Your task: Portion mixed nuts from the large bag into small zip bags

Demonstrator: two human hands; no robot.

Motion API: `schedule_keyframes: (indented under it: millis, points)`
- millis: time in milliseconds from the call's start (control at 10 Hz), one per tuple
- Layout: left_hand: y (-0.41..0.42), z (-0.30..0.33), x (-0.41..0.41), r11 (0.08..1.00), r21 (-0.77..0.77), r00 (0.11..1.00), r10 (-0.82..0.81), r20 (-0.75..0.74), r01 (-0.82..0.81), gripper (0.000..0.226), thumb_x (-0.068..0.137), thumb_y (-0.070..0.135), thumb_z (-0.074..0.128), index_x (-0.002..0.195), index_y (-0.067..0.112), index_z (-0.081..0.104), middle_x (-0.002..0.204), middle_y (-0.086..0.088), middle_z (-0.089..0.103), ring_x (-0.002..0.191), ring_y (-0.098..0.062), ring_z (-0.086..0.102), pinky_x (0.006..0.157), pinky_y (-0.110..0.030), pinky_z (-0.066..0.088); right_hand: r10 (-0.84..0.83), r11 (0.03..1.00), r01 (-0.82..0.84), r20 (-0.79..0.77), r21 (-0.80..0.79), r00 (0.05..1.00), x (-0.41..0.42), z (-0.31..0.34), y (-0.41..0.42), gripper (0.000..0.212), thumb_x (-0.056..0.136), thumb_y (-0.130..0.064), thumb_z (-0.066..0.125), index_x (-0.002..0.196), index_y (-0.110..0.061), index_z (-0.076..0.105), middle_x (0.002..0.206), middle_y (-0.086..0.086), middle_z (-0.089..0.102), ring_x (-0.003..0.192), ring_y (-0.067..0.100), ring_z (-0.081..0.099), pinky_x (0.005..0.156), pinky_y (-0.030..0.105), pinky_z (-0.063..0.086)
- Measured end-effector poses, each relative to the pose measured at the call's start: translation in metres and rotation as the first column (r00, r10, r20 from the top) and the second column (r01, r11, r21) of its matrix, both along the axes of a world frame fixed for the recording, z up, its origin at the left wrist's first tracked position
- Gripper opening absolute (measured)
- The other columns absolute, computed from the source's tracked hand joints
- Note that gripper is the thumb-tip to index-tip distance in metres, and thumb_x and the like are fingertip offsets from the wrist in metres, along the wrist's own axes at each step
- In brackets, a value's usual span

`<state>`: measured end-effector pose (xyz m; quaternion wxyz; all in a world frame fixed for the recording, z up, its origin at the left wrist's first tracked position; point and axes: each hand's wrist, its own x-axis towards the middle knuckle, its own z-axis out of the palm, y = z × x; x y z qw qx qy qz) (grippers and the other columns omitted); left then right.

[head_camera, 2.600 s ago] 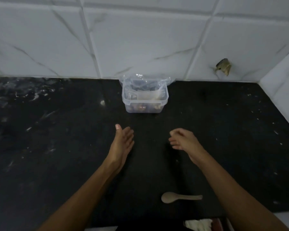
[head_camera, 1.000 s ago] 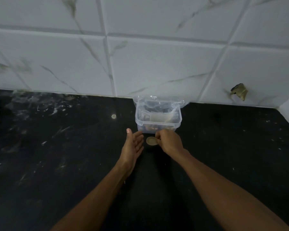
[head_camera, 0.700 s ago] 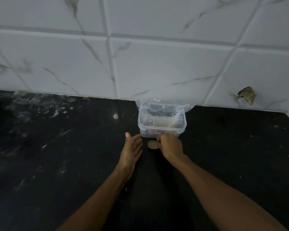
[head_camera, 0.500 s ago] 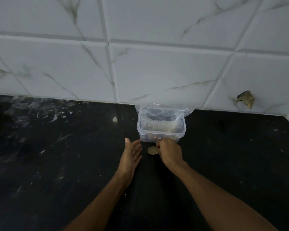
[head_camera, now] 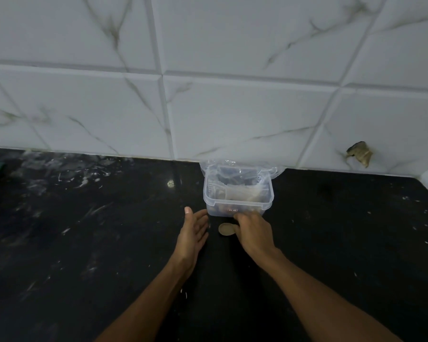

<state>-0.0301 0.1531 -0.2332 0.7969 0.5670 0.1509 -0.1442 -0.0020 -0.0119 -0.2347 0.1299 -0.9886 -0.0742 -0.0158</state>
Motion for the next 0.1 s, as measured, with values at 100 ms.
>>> schedule_keyframes:
  millis: [100]
  points:
    - [0.0026, 0.0073, -0.0018, 1.0, 0.007, 0.999, -0.01, 0.036, 0.01, 0.073, 0.096, 0.065, 0.017, 0.145, 0.018, 0.043, 0.152, -0.007, 0.042, 0.14, -0.02, 0.039, 0.118, -0.039, 0.028, -0.021, 0.996, 0.011, 0.115, 0.085, 0.993, -0.0092, 0.0031, -0.0007, 0.016, 0.093, -0.031, 0.054, 0.099, -0.021, 0.065, 0.095, -0.006, 0.066, 0.092, 0.014, 0.061, 0.067, 0.03, 0.053]
